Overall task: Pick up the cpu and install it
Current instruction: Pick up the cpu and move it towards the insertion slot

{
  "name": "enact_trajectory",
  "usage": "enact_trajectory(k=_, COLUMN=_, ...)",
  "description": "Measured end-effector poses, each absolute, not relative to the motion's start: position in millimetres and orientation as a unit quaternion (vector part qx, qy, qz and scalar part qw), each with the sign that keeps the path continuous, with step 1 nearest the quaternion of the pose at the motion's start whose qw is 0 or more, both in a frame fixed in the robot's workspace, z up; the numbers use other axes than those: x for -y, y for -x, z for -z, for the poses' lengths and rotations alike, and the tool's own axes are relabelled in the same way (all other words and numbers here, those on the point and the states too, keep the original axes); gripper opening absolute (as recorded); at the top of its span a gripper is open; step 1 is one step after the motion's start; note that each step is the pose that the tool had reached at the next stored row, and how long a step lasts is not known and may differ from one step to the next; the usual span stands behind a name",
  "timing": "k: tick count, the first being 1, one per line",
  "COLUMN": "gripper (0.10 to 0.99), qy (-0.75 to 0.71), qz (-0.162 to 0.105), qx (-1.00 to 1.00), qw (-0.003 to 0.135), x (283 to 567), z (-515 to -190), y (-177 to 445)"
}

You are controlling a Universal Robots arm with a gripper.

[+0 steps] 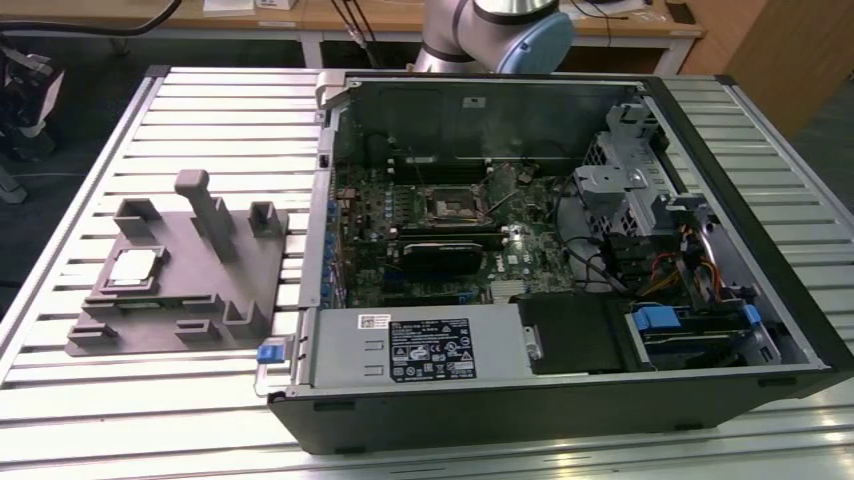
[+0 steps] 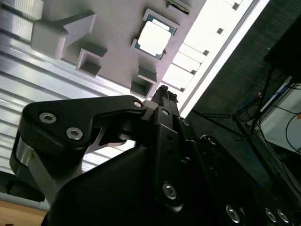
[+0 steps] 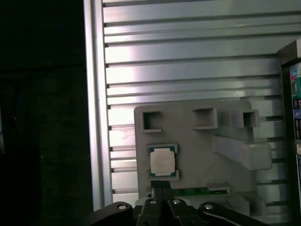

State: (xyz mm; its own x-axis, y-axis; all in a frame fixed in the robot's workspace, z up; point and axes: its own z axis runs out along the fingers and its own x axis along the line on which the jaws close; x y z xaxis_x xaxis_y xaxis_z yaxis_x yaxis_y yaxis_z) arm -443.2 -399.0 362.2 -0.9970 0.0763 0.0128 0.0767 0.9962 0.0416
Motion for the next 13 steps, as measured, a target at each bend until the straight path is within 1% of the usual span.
enact_trajectory(k=13, gripper=0.106, qy=0.038, qz=0.02, qx=0.999, qw=0.006, x=399.1, z=-356.5, y=443.5)
